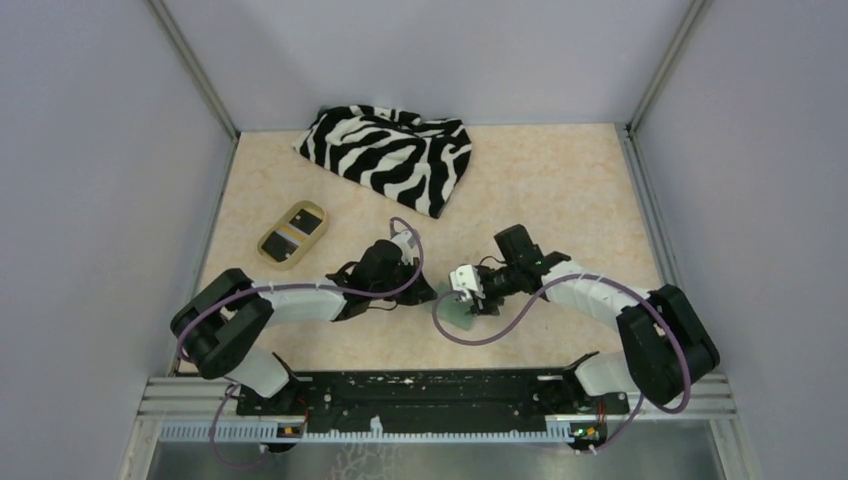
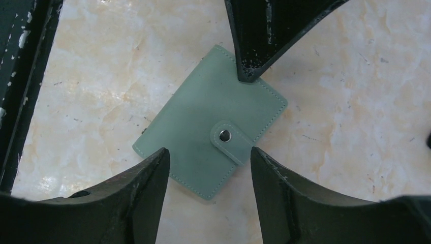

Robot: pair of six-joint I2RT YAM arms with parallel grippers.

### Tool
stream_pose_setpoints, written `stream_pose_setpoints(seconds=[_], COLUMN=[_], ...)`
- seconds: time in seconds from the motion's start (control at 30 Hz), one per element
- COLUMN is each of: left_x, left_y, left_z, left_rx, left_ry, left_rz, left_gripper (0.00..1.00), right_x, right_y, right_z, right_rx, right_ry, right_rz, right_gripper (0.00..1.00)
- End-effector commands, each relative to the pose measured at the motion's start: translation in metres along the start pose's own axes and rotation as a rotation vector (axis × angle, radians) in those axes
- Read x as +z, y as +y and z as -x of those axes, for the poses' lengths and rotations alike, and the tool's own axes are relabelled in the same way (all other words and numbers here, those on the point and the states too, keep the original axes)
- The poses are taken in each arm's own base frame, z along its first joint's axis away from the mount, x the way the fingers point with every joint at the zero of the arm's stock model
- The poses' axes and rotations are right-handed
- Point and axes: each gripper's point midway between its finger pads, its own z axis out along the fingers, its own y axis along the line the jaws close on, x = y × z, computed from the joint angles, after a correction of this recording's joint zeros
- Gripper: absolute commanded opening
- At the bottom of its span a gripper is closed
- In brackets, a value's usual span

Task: Put the credit cards into the card holder
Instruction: Move the card holder to the center of the board, then open the card holder at the center of the board.

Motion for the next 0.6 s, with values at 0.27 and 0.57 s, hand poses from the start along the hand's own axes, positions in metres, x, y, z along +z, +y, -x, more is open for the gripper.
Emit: stream_pose_setpoints(seconds=[0.27,0.57], left_x=[0.007,0.007], left_y=[-0.019,-0.022], left_z=[0.004,0.000], left_rx=[-0.026,-0.013], left_ry=[-0.043,-0.023], left_rz=[-0.031,-0.048], left_gripper=[0.00,0.00], right_x=[0.019,0.018], right_y=[-0.009,-0.017], right_z=[0.006,-0.011], right_rx=[-0.091,-0.067], right_ry=[0.069,0.154], right_rz=[0.050,0.019], right_gripper=[0.51,0.45])
